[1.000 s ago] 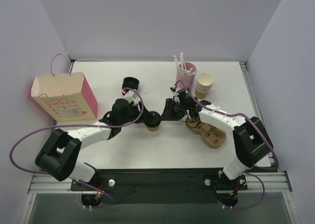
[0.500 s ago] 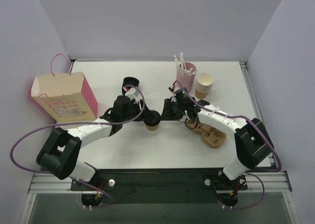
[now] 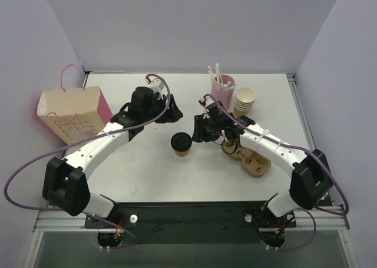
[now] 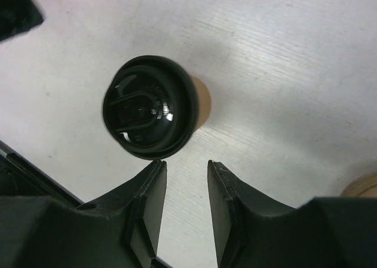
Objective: Pack the takeout coffee
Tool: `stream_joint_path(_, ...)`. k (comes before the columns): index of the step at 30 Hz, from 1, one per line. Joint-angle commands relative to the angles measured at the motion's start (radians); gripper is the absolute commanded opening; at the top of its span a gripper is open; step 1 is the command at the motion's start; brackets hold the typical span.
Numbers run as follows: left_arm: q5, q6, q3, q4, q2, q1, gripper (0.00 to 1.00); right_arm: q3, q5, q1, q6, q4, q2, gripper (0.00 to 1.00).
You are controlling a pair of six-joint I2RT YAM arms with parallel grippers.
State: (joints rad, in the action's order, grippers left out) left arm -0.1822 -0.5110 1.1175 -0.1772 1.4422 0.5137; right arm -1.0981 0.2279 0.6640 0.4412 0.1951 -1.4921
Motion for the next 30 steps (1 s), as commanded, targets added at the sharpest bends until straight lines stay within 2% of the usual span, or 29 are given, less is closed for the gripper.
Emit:
stream_joint_path(1, 0.085, 0.049, 0.054, -0.186, -0.077, -0.102, 0.77, -0.094, -0.071, 0.101, -0.074, 0.015, 0.029, 0.36)
stream_joint_path(5, 0.130, 0.072, -0.025, -0.289, -0.195, -0.242, 0.85, -0.166, -0.081, 0.149, -0.119, 0.015, -0.017, 0.36)
stream_joint_path(9, 0.154, 0.112, -0.129, -0.335, -0.356, -0.317, 0.94, -0.241, -0.101, 0.192, -0.157, 0.050, -0.095, 0.37)
stream_joint_path(10, 0.170, 0.135, -0.166, -0.344, -0.380, -0.320, 0.97, -0.255, -0.108, 0.200, -0.163, 0.058, -0.108, 0.38)
stream_joint_path(17, 0.162, 0.193, -0.304, -0.346, -0.555, -0.319, 0.97, -0.347, -0.166, 0.246, -0.199, 0.110, -0.201, 0.39)
stream_joint_path(30, 0.236, 0.210, -0.298, -0.375, -0.600, -0.261, 0.97, -0.399, -0.225, 0.286, -0.206, 0.148, -0.309, 0.33)
